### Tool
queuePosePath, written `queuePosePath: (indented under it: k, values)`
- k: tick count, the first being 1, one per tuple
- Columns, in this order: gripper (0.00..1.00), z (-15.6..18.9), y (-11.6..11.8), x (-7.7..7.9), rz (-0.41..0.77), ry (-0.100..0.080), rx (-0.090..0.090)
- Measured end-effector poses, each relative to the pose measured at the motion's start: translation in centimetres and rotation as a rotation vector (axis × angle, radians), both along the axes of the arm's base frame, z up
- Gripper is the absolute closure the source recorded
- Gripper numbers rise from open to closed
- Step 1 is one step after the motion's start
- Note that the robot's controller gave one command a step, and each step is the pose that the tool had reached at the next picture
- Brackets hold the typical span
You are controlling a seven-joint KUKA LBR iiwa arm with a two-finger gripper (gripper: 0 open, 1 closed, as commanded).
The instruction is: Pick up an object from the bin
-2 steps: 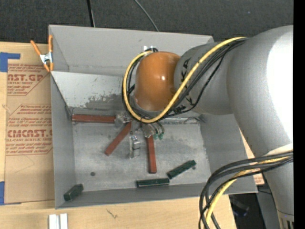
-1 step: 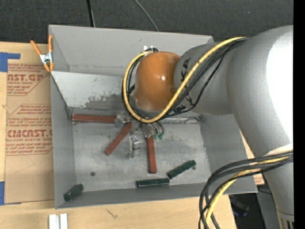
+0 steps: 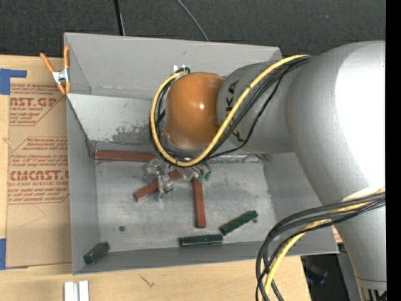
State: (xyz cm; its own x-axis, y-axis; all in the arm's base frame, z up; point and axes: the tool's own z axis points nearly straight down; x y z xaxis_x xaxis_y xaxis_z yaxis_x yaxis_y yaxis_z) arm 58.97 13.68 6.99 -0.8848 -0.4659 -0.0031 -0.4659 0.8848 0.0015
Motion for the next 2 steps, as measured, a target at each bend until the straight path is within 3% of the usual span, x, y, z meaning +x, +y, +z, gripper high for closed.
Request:
queuePosePath:
  k: [1, 2]
  values:
    - [1.00, 0.0, 0.0, 0.0, 0.000, 0.000, 0.000]
    - [1.00, 15.4, -0.1, -0.8, 0.075, -0.002, 0.000]
